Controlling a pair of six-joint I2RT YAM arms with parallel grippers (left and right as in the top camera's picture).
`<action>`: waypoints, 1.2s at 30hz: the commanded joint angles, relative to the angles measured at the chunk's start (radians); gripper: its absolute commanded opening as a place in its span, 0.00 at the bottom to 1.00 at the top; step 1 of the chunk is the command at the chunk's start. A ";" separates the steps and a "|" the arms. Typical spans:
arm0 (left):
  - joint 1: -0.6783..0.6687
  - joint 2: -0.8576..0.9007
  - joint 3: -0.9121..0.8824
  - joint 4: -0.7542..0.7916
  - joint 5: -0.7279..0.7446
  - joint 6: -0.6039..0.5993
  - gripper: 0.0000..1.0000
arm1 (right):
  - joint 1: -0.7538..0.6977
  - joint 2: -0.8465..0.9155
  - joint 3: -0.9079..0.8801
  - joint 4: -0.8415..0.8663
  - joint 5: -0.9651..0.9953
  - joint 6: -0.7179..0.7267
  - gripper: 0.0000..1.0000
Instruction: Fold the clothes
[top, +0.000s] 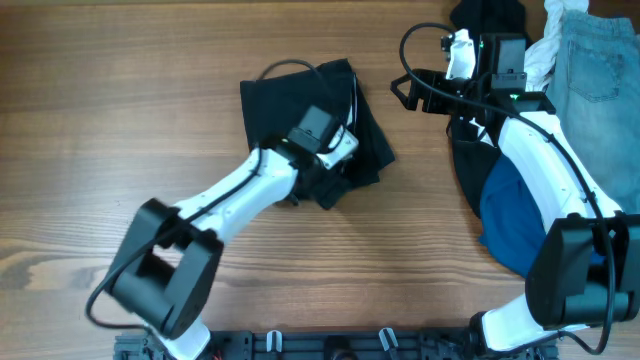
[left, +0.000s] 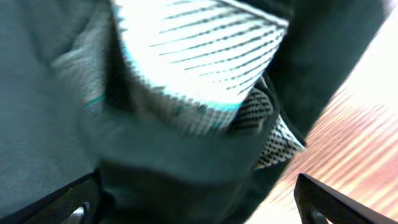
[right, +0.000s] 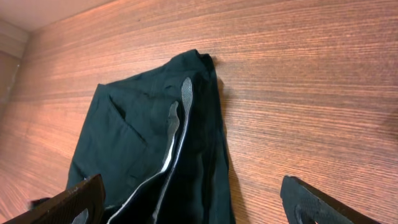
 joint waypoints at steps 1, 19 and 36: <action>-0.030 0.061 0.013 -0.020 -0.058 0.072 1.00 | -0.002 0.007 0.000 -0.001 0.014 -0.014 0.91; -0.041 0.147 0.012 -0.017 -0.108 0.071 0.47 | -0.002 0.007 0.000 0.000 0.014 -0.013 0.92; 0.232 0.152 0.012 0.318 -0.128 -0.313 0.04 | -0.002 0.007 0.000 0.003 0.026 -0.011 0.92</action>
